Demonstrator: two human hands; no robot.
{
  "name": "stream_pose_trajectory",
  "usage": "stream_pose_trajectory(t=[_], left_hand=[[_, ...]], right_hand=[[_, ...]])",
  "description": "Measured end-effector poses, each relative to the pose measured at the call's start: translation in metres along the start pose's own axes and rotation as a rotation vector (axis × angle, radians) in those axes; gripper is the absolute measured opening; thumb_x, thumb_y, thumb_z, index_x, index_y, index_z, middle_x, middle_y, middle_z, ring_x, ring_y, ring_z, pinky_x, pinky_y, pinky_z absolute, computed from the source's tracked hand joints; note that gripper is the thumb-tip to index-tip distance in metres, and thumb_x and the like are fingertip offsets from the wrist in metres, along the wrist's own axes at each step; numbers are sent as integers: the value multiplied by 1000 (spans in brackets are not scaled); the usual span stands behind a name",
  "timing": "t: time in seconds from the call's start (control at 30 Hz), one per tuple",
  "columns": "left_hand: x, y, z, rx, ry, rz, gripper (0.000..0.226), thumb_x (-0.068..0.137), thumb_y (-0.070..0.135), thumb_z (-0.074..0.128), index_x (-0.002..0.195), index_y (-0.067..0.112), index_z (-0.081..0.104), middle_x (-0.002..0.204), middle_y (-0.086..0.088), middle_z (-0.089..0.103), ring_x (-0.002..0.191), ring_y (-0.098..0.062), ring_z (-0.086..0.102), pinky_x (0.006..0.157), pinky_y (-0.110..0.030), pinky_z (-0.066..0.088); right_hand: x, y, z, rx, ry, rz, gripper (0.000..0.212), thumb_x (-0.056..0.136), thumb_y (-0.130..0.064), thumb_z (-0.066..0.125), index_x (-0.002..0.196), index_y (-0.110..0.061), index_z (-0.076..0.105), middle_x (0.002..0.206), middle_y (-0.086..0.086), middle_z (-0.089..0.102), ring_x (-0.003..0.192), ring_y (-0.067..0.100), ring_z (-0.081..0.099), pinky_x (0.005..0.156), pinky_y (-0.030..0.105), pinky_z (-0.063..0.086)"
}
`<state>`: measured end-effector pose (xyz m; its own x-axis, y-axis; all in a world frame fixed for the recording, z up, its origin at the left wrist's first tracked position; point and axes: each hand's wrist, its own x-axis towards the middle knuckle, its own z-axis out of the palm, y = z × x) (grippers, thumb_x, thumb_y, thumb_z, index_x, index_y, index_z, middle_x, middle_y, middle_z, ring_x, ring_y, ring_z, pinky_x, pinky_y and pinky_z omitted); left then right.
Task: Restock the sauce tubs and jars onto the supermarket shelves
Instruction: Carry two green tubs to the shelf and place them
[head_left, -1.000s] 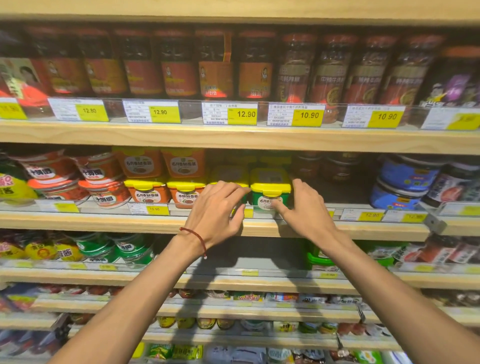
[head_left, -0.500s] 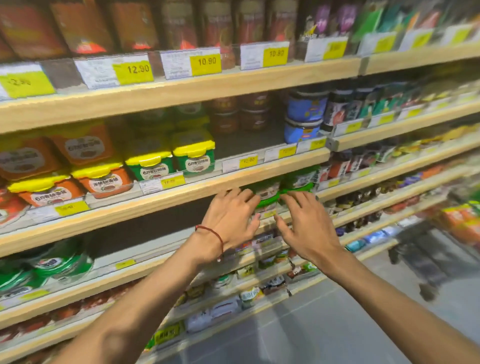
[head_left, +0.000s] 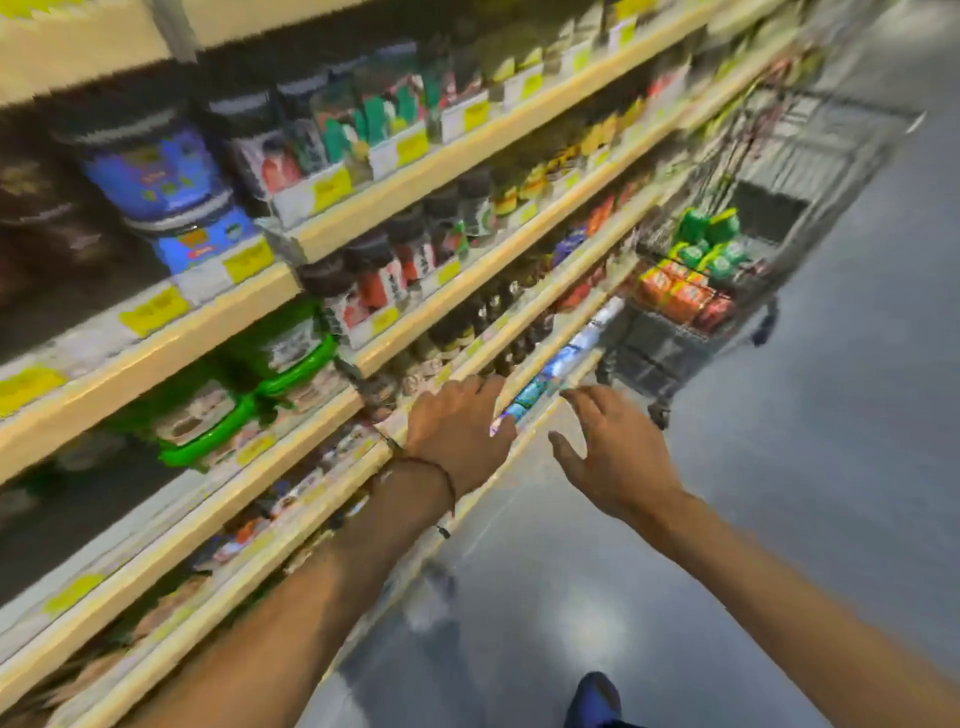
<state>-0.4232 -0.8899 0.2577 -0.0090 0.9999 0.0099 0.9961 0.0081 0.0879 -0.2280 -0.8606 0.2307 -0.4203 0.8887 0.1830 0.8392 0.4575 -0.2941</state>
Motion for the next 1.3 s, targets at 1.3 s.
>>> stream_pose_trajectory(t=[1.3], left_hand=[[724,455,144,-115,-310,42,48,98,55,39,132,25,55,128,-5,64,117,-31,61,88,-39,47]], right_hand=[[414,743,-79,209,-12,350,37,95,-26,68,128,-11,64,111,13,67,102,35,63,81,49,55]])
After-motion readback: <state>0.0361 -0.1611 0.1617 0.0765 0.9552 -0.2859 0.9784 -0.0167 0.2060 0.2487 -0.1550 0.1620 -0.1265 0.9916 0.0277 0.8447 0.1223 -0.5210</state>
